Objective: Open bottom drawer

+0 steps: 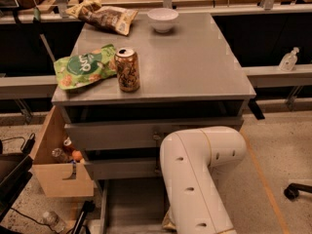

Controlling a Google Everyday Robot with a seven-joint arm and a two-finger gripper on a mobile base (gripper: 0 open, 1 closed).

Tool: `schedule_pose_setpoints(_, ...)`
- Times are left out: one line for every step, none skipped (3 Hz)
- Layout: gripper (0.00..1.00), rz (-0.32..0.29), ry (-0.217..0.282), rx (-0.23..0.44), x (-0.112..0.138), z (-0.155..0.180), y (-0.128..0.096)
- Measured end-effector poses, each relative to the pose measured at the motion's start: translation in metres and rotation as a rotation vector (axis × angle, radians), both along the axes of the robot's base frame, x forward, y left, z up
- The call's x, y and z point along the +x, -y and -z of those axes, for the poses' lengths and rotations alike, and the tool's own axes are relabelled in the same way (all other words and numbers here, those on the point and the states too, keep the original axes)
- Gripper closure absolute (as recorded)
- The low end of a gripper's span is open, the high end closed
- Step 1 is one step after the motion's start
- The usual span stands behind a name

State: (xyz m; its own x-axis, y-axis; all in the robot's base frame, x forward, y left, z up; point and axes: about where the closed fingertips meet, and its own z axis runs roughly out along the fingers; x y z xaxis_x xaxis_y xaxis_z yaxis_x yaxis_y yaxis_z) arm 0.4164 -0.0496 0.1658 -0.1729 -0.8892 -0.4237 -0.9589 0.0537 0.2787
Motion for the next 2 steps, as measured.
schedule_pose_setpoints(1.0,0.0,0.0,0.0,0.0004,-0.0001,0.0)
schedule_pose_setpoints(1.0,0.0,0.0,0.0,0.0005,-0.0001,0.0)
